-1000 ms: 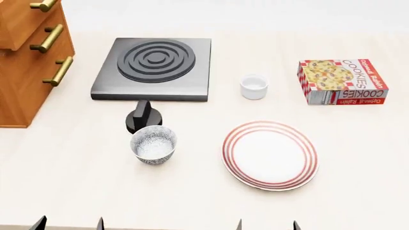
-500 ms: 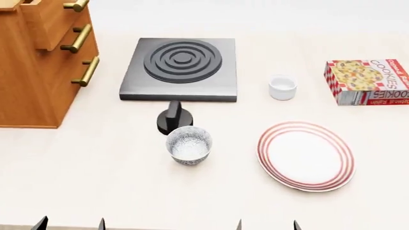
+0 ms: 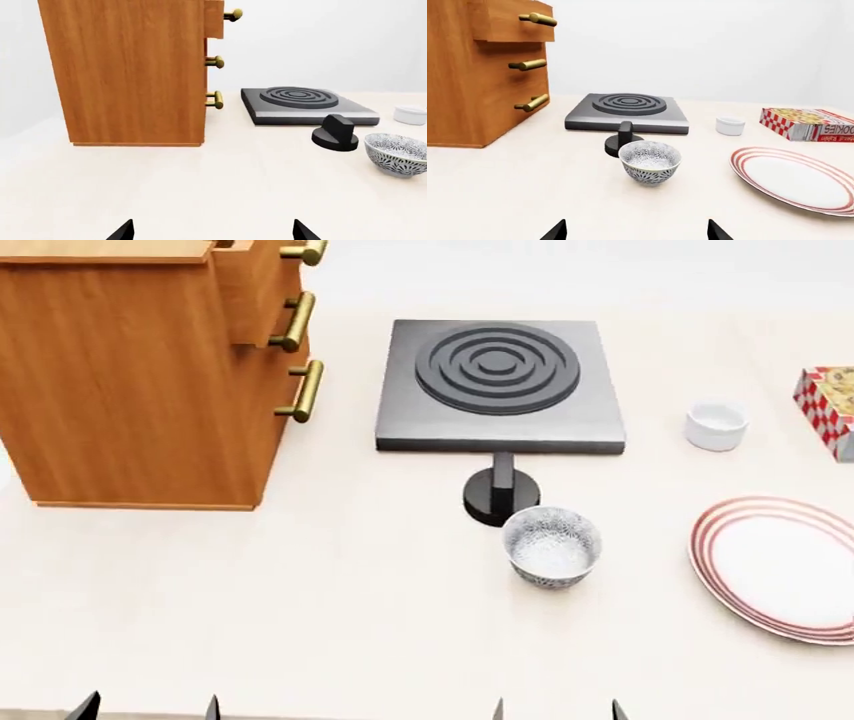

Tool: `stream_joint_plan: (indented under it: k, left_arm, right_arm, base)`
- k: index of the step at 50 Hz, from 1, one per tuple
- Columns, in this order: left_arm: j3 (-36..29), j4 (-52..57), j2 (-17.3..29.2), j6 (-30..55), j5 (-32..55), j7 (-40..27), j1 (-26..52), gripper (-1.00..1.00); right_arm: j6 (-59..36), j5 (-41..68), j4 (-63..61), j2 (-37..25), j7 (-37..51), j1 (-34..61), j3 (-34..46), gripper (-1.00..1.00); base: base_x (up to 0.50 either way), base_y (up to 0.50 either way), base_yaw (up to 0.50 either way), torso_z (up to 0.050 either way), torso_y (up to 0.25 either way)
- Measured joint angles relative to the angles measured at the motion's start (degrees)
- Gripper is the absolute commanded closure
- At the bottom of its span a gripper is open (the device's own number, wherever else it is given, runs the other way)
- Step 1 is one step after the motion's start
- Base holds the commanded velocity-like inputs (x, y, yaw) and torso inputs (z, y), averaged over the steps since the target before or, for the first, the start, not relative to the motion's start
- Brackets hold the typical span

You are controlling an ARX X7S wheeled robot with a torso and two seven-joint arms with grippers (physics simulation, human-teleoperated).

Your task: Pick the akita bowl on the wooden cabinet and place it on the plate.

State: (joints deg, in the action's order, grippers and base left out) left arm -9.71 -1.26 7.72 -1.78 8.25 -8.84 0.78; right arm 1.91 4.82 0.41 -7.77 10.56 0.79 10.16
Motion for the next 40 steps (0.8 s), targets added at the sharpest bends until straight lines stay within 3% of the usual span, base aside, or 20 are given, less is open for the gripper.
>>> stream_joint_plan:
  k: [21,40]
  left_arm:
    - [-0.9,-0.1,0.8,-0.2,0.7,-0.8,0.1,-1.0]
    - [-1.6,0.3,1.1,0.9,-0.7,-3.7,0.3,-1.0]
  right_arm:
    - [0.1,1.0,-0.1,-0.7,0.8,0.1,0.8,-1.0]
    - [0.3,2.4,-1.0,-1.1,2.0,-0.2,0.8,-1.0]
  base:
    - [0.0,0.35,0.0,0.0,0.0]
    - [0.0,0.01,0.0,0.0,0.0]
